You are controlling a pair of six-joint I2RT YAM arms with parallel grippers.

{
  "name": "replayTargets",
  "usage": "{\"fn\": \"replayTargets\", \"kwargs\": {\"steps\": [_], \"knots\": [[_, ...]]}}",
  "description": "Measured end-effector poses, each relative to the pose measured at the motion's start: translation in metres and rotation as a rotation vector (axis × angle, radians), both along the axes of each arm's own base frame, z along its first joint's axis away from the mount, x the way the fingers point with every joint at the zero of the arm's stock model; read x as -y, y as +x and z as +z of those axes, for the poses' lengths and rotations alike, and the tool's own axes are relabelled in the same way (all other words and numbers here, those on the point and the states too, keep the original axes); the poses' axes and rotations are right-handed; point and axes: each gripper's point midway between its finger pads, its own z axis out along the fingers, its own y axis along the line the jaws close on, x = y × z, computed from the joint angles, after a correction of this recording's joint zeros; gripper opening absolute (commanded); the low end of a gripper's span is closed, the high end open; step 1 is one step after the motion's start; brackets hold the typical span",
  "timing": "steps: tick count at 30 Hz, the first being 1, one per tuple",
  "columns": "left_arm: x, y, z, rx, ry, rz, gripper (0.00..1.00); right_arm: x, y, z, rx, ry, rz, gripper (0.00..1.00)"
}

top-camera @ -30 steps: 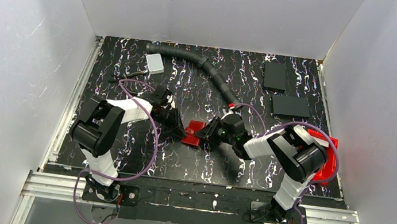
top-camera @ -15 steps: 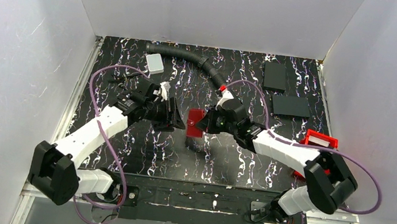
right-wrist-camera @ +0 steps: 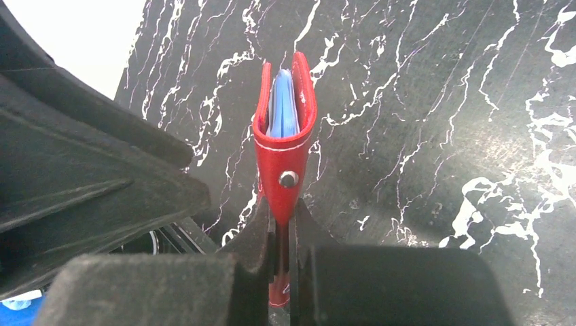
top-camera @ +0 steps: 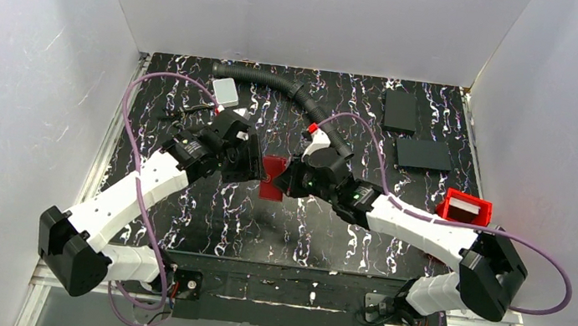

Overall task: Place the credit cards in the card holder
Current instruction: Pick up the card holder from the center of the board, then open the card holder at the center of the board.

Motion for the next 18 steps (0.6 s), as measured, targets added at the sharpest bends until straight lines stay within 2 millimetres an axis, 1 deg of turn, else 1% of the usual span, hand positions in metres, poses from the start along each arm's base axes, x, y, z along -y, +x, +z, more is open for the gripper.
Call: {"fn": "replayTargets", "kwargs": {"steps": [2, 3, 5, 7, 13, 18], "knots": [[-0.002, 0.0, -0.003, -0.011, 0.018, 0.007, 0.39, -0.003, -0.003, 0.001, 0.006, -0.001, 0.002, 0.01], [-0.002, 0.0, -0.005, -0.015, 0.024, 0.007, 0.38, -0.004, -0.005, 0.002, 0.01, -0.001, 0.004, 0.01], [-0.001, -0.001, -0.008, -0.027, 0.035, 0.007, 0.36, -0.006, -0.007, 0.003, 0.017, -0.003, 0.004, 0.01], [0.0, 0.0, -0.01, -0.035, 0.041, 0.007, 0.36, -0.008, -0.009, 0.005, 0.023, -0.003, 0.004, 0.01], [0.002, 0.001, -0.014, -0.047, 0.053, 0.002, 0.42, -0.013, -0.012, 0.012, 0.041, 0.004, 0.008, 0.01], [0.003, 0.002, -0.016, -0.054, 0.061, 0.003, 0.51, -0.011, -0.01, 0.01, 0.047, -0.012, -0.004, 0.01]]}}
